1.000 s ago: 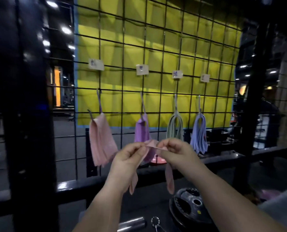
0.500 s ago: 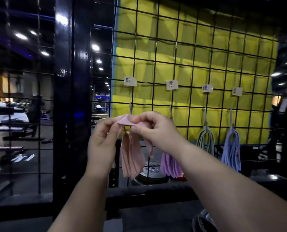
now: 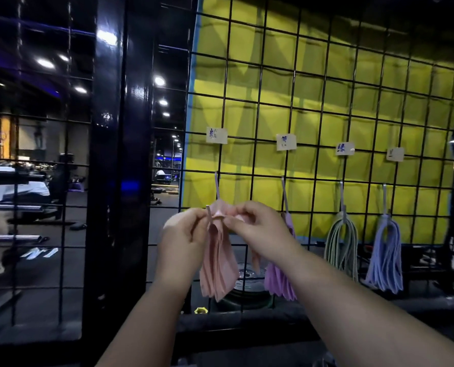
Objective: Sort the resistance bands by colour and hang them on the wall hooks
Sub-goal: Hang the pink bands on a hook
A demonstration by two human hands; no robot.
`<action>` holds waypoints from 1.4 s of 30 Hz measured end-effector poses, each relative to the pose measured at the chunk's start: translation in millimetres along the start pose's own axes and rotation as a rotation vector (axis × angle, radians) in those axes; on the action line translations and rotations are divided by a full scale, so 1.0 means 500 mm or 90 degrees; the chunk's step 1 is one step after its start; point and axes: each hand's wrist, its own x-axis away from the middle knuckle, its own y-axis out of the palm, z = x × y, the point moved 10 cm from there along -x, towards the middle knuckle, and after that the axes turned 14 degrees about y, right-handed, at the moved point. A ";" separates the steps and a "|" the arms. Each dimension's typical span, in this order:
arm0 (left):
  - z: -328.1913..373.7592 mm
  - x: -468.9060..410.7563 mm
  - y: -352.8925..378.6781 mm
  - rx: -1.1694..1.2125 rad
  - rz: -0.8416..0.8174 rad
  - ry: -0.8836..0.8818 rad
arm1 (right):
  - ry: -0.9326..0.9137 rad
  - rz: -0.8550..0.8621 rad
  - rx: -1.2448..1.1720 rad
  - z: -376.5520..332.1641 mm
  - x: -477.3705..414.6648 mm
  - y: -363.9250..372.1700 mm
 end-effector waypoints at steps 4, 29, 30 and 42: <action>-0.005 0.028 0.002 -0.006 0.006 -0.078 | 0.014 -0.022 -0.046 0.036 0.005 0.003; 0.024 -0.053 -0.017 0.067 -0.130 0.014 | 0.168 -0.243 -0.402 0.083 -0.010 0.119; 0.024 -0.051 -0.013 0.093 -0.131 0.010 | 0.167 -0.256 -0.428 0.078 -0.008 0.122; 0.017 -0.023 0.030 0.375 -0.088 -0.175 | 0.228 -0.358 -0.594 0.093 0.001 0.163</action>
